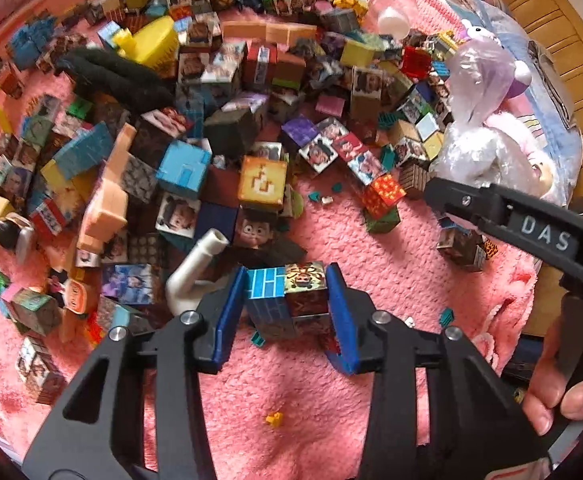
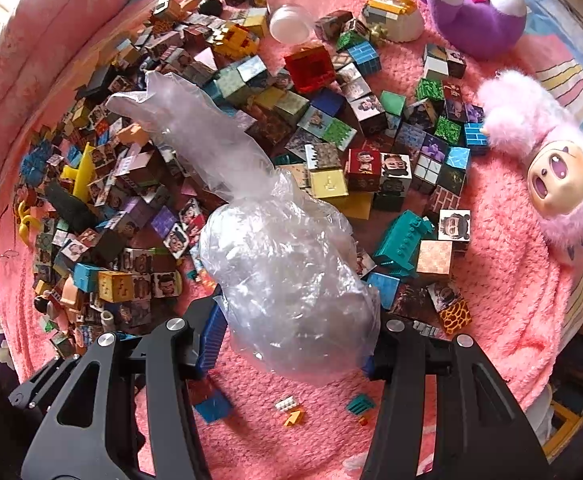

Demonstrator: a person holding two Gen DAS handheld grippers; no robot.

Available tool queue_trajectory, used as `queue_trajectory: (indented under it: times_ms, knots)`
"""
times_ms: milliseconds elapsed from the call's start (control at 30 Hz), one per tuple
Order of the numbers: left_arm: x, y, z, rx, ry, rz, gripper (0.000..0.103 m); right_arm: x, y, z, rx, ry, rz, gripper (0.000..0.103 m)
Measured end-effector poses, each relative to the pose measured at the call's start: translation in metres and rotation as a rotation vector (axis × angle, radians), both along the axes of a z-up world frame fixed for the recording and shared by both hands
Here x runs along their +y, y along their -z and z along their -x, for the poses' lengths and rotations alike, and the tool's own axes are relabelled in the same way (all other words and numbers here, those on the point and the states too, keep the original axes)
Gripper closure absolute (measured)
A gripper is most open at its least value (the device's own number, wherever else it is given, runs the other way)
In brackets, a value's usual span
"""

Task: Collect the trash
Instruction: 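Grasp the blue block and picture cube with the left gripper while the right holds the bag, then carry the bag and blocks in both grippers over the white bin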

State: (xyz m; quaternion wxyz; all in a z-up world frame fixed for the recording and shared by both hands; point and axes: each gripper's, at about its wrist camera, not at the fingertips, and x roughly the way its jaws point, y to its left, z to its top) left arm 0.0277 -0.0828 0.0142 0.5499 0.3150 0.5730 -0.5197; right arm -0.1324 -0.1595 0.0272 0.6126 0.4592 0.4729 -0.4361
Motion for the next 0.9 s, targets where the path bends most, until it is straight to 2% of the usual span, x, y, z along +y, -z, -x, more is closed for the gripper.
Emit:
queue_trajectory:
  times_ms: [200,400,667,900]
  knots:
    - [-0.004,-0.033,-0.015,-0.030,-0.030,0.075,0.063,-0.003,-0.022,0.003,-0.035,0.016,0.036,0.052]
    - [-0.016,-0.065,-0.017,-0.042,-0.031,0.143,0.063,-0.009,-0.058,0.019,-0.075,0.061,0.105,0.052]
    - [-0.037,-0.098,0.013,-0.034,0.041,0.213,0.063,-0.011,-0.086,0.050,-0.087,0.139,0.159,0.052]
    - [-0.053,-0.117,0.052,-0.024,0.129,0.250,0.063,-0.005,-0.101,0.094,-0.091,0.237,0.186,0.052]
